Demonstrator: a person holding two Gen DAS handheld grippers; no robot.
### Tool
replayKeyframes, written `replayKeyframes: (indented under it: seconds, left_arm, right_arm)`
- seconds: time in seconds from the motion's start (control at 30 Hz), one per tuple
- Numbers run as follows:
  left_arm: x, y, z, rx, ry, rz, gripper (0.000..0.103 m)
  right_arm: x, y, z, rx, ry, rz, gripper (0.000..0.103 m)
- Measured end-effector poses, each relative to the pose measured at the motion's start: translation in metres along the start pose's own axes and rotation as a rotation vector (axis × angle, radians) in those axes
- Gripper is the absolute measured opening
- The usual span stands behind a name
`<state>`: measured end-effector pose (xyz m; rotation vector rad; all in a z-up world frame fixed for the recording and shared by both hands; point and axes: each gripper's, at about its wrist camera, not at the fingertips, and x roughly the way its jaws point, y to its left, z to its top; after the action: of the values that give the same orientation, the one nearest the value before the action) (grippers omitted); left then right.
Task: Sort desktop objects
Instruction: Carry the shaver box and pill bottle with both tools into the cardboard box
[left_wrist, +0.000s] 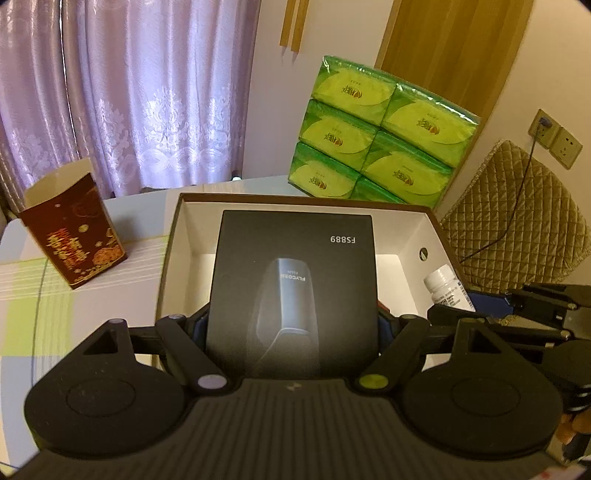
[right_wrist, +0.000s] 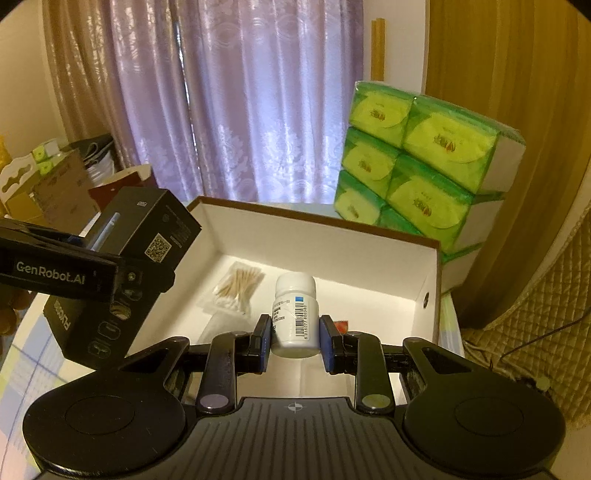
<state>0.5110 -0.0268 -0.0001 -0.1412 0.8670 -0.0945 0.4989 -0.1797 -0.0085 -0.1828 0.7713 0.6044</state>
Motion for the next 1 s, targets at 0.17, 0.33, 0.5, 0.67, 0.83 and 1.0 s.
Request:
replayKeyframes:
  seconds: [0.17,0.33,0.5,0.67,0.83,1.0]
  left_arm:
    - [0.028,-0.004,0.01,-0.019,0.034,-0.019,0.076]
    - [0.059,-0.011,0.01,-0.016,0.065,-0.011,0.076]
    - [0.084,-0.012,0.014,-0.005,0.09,0.02,0.076]
    - [0.102,-0.009,0.025,-0.016,0.094,0.036,0.076]
    - [0.123,-0.005,0.031,-0.047,0.113,0.031,0.077]
    - [0.141,0.004,0.029,-0.074,0.144,0.044,0.077]
  right_arm:
    - [0.021,-0.015,0.007,0.011,0.029,-0.022,0.024]
    - [0.044,-0.03,0.008,0.036,0.072,-0.031,0.024]
    - [0.063,-0.037,0.008,0.04,0.104,-0.027,0.024]
    - [0.078,-0.039,0.011,0.033,0.124,-0.026,0.024]
    - [0.091,-0.044,0.014,0.032,0.142,-0.03,0.024]
    - [0.098,-0.047,0.016,0.038,0.15,-0.029,0.024]
